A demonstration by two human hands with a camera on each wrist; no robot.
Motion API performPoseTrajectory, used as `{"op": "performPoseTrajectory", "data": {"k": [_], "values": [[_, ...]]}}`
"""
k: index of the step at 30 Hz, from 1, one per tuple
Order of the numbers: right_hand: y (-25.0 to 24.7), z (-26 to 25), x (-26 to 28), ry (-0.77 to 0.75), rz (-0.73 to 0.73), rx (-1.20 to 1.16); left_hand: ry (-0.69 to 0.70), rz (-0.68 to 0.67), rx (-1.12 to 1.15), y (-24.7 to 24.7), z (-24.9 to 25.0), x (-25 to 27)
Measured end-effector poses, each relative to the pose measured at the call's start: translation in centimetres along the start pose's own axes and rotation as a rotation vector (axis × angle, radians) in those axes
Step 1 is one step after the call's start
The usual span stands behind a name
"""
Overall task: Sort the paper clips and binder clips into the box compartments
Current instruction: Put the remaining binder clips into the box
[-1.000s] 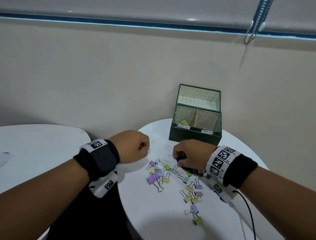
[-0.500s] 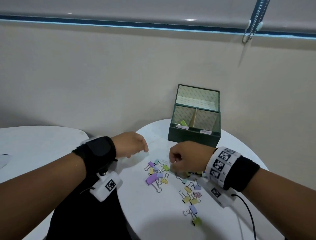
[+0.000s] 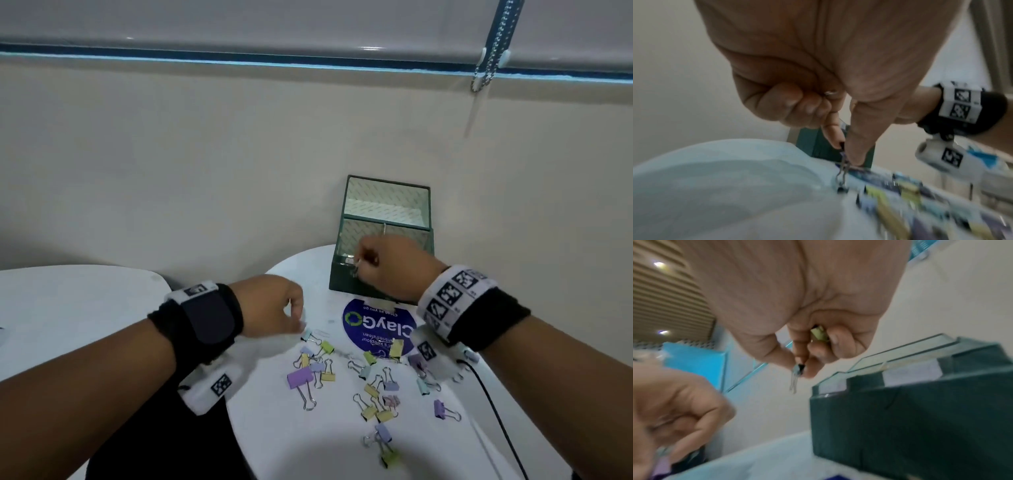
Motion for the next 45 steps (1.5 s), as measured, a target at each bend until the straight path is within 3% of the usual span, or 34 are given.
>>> {"op": "performPoseTrajectory", "data": {"k": [3, 8, 10, 14, 18, 20, 23, 25, 28, 30, 38, 45], "values": [[-2.0, 2.1, -2.9, 0.135, 0.149, -0.302, 0.004, 0.174, 0.096, -3.6, 0.3, -2.5], [-1.0, 2.5, -4.9, 0.227, 0.082, -0.494, -0.089, 0.442, 0.3, -6.6, 0.2, -8.1], [-1.7, 3.5, -4.4, 0.245, 0.119, -0.604, -0.141, 0.496, 0.424, -6.5, 0.3, -9.7], [-4.0, 7.9, -1.7, 0.235, 0.261, -0.624, -0.095, 0.4, 0.6, -5.5, 1.7, -11.7], [-4.6, 14.4, 1.3, 0.303, 0.296, -0.437, -0.011, 0.284, 0.345, -5.7, 2.5, -11.4], [-3.9, 17.2, 2.5, 0.355, 0.2, -0.251, 0.047, 0.315, 0.214, -6.2, 3.0, -10.3], [-0.8, 20.1, 3.6, 0.436, -0.079, 0.096, 0.141, 0.376, 0.123, -5.8, 3.3, -8.1], [0.8, 20.8, 3.8, 0.438, -0.162, 0.242, 0.167, 0.244, 0.109, -3.9, 2.8, -6.9], [1.0, 20.5, 3.6, 0.442, -0.124, 0.208, 0.112, -0.161, 0.026, 0.1, 2.2, -5.4], [1.2, 20.3, 3.4, 0.439, -0.12, 0.195, 0.097, -0.266, -0.021, 1.5, 2.2, -4.4], [1.1, 18.0, 4.0, 0.331, -0.073, 0.039, 0.129, -0.091, 0.003, 2.2, 1.5, -4.1], [2.7, 16.2, 2.8, 0.348, -0.124, 0.161, 0.128, -0.065, -0.067, 2.4, 2.6, -4.3]]}}
Point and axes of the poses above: each hand's wrist, its own x-axis away from the middle knuckle, its own y-axis out of the palm, z = x × y, the point moved 7 cm from there along -x, towards the middle knuckle, and after that the axes turned 15 degrees about y, right-handed, at the moved point
